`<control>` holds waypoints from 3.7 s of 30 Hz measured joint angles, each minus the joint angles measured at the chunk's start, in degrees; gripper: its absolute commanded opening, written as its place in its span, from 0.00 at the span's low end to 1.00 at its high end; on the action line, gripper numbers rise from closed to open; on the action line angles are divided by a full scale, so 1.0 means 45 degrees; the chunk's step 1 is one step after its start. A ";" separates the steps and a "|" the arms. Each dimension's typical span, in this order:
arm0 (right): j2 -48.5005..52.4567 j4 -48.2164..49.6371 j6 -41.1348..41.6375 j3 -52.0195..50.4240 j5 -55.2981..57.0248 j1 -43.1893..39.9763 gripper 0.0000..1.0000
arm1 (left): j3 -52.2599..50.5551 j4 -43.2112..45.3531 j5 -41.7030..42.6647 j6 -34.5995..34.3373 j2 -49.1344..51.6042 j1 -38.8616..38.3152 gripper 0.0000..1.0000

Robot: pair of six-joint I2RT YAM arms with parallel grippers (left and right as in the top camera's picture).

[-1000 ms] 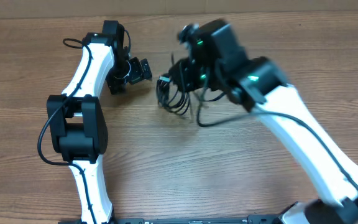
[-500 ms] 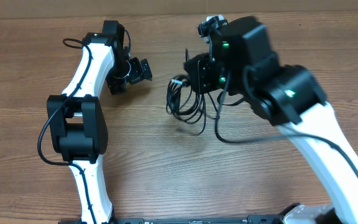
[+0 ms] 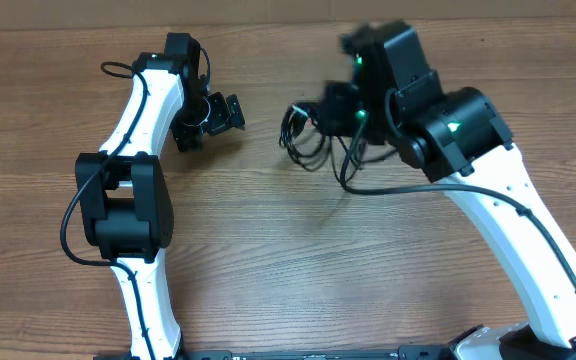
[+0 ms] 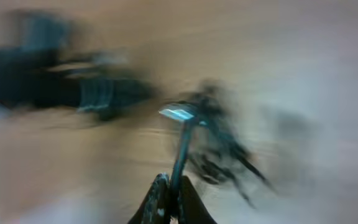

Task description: Untangle cables

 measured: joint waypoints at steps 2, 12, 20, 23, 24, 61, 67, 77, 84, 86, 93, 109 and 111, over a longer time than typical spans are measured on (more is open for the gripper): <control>0.0078 -0.1035 0.1224 -0.0024 0.1219 -0.0117 0.04 | 0.0000 -0.0005 0.0000 0.0000 0.0000 0.0000 1.00; 0.0117 0.2803 -0.0918 -0.0024 -0.8286 -0.0155 0.04 | 0.0000 -0.0005 0.0000 0.0000 0.0000 0.0000 1.00; 0.0593 -0.1530 0.0792 -0.0151 -0.0690 0.0321 0.04 | 0.0000 -0.0005 0.0000 0.0000 0.0000 0.0000 1.00; 0.1200 -0.2079 0.1724 -0.0350 0.0816 0.0277 0.04 | 0.0000 -0.0005 0.0000 0.0000 0.0000 0.0000 1.00; 0.1360 -0.1933 0.1778 -0.0393 0.0578 0.0233 0.04 | 0.0000 -0.0005 0.0000 0.0000 0.0000 0.0000 1.00; 0.1715 -0.0811 -0.1841 -0.2647 -0.2220 -0.1370 1.00 | -0.0078 -0.2001 0.5183 0.1826 0.0000 0.0000 1.00; 0.1715 -0.1069 -0.1719 -0.2647 -0.2084 -0.3366 1.00 | -0.0083 -0.4231 0.5197 0.2739 -0.0083 -0.0287 1.00; 0.1715 -0.1608 -0.1671 -0.2647 -0.1996 -0.5552 1.00 | -0.0092 -0.5134 0.0534 0.1044 -0.2297 -0.2997 1.00; 0.1710 -0.1831 -0.1671 -0.2647 -0.1826 -0.5867 1.00 | -0.0092 -0.6363 -0.0675 0.0272 -0.2837 -0.4707 0.99; 0.1715 -0.1836 -0.1676 -0.2647 -0.1690 -0.5867 1.00 | -0.0092 -0.6698 -0.0860 0.0194 -0.3050 -0.4629 1.00; 0.1710 -0.1428 -0.1671 -0.2890 -0.1549 -0.5867 1.00 | -0.0097 -0.6912 -0.1195 -0.0053 -0.5396 -0.4182 0.99; 0.1715 0.0418 -0.1681 -0.5090 -0.3672 -0.5571 1.00 | -0.4954 -0.0835 -0.1239 -0.1685 -0.5746 -0.4872 0.82; 0.1715 0.0602 -0.1676 -0.5304 -0.3745 -0.5435 1.00 | -0.5576 -0.0083 -0.1234 -0.2074 -0.5566 -0.4872 0.82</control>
